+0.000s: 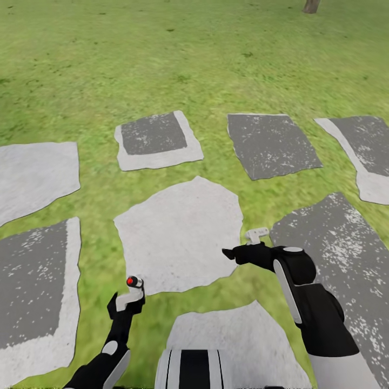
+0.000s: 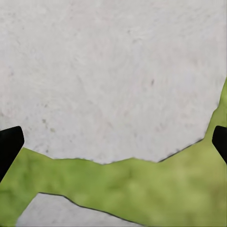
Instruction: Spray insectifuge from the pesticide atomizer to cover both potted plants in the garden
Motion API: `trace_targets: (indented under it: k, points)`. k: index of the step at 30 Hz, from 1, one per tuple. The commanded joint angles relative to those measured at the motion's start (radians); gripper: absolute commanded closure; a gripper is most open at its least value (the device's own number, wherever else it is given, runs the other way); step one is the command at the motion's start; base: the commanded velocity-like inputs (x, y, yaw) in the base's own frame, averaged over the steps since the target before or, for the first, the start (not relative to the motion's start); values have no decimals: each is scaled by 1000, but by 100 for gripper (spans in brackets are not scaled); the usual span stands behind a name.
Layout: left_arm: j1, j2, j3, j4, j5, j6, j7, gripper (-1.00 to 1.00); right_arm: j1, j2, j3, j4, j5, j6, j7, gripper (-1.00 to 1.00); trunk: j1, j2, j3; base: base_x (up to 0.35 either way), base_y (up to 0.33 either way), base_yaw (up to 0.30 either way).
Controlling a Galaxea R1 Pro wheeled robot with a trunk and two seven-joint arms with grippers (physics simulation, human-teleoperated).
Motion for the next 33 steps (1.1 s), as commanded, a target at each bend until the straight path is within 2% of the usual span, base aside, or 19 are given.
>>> trace_targets:
  k: [1, 9, 15, 19, 21, 33]
  points:
    - [0, 2, -8, 0, 5, -4, 8, -100, -1, -1, 0, -1, 0, 4, 1, -100, 0, -1, -5, 0, 0, 0]
    - [2, 2, -14, 1, 5, -7, 7, -100, 0, -1, 4, -4, 0, 4, 1, -100, 4, -2, -35, 0, 0, 0]
    - [1, 0, -19, 1, -6, -7, 6, -100, 0, -1, 7, -4, 0, 4, 1, -100, 4, -2, -35, 0, 0, 0]
    - [0, -6, -15, 6, -62, -5, 7, -100, 0, -2, 8, -4, 0, 3, 1, -100, 4, -2, -35, 19, 0, 0]
    - [0, -8, -14, 10, -74, -5, 7, -100, 0, -2, 7, -4, 0, 3, 1, -100, 4, -2, -35, 196, 0, 0]
    - [1, -6, -10, 14, -82, -6, 8, -100, 2, -2, 11, -4, 0, 3, 1, -100, 4, -2, -35, 76, 0, 0]
